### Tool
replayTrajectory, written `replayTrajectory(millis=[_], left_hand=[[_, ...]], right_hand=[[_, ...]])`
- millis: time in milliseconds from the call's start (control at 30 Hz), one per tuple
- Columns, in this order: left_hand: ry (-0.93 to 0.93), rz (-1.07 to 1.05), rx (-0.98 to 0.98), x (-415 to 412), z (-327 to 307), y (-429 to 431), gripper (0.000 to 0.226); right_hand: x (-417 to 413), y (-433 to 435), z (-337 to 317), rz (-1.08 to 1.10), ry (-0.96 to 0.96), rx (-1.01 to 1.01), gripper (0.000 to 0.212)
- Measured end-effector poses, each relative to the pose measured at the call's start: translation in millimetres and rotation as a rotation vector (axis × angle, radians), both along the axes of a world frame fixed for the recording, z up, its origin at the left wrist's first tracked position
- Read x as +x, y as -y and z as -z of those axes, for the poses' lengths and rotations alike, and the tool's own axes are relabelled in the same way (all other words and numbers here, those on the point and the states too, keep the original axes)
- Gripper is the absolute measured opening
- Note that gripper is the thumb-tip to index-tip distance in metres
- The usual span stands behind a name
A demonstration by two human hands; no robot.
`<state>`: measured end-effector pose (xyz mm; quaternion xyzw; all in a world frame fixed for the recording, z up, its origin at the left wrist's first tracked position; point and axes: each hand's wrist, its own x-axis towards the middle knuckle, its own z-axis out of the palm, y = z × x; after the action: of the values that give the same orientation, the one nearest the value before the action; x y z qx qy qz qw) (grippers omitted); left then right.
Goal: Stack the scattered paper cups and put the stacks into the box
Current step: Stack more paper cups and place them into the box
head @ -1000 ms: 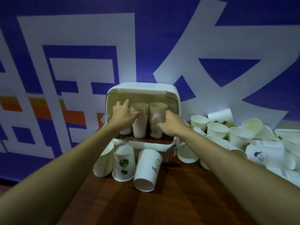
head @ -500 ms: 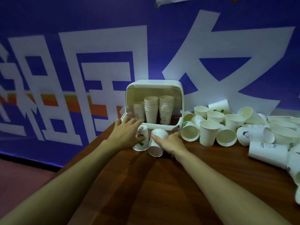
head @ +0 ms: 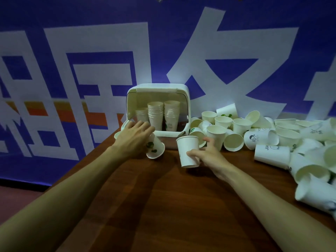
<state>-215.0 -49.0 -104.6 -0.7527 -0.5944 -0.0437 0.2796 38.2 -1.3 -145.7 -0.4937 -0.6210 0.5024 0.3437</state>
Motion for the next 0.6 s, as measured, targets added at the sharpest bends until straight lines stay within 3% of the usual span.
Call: replayTrajectory(millis=[67, 133, 200, 300, 400, 533, 600], left_hand=[[0.198, 0.061, 0.065, 14, -1, 8, 0.061], [0.56, 0.117, 0.085, 36, 4, 18, 0.062], [0.916, 0.157, -0.005, 62, 13, 26, 0.07], [1.251, 0.184, -0.186, 93, 37, 25, 0.07], [1.39, 0.209, -0.252, 117, 58, 14, 0.057], [1.317, 0.231, -0.292, 131, 72, 1, 0.069], [1.305, 0.232, -0.27, 127, 72, 1, 0.068]], right_hand=[[15, 6, -2, -0.005, -0.013, 0.089, 0.092], [28, 9, -4, 0.032, -0.107, 0.198, 0.093], [40, 11, -10, 0.111, -0.331, 0.257, 0.09], [54, 12, -14, 0.275, -0.68, 0.264, 0.068], [59, 14, -1, 0.267, -0.728, 0.222, 0.055], [57, 14, 17, 0.081, -0.393, 0.246, 0.055], [55, 12, 18, 0.052, -0.342, 0.257, 0.054]])
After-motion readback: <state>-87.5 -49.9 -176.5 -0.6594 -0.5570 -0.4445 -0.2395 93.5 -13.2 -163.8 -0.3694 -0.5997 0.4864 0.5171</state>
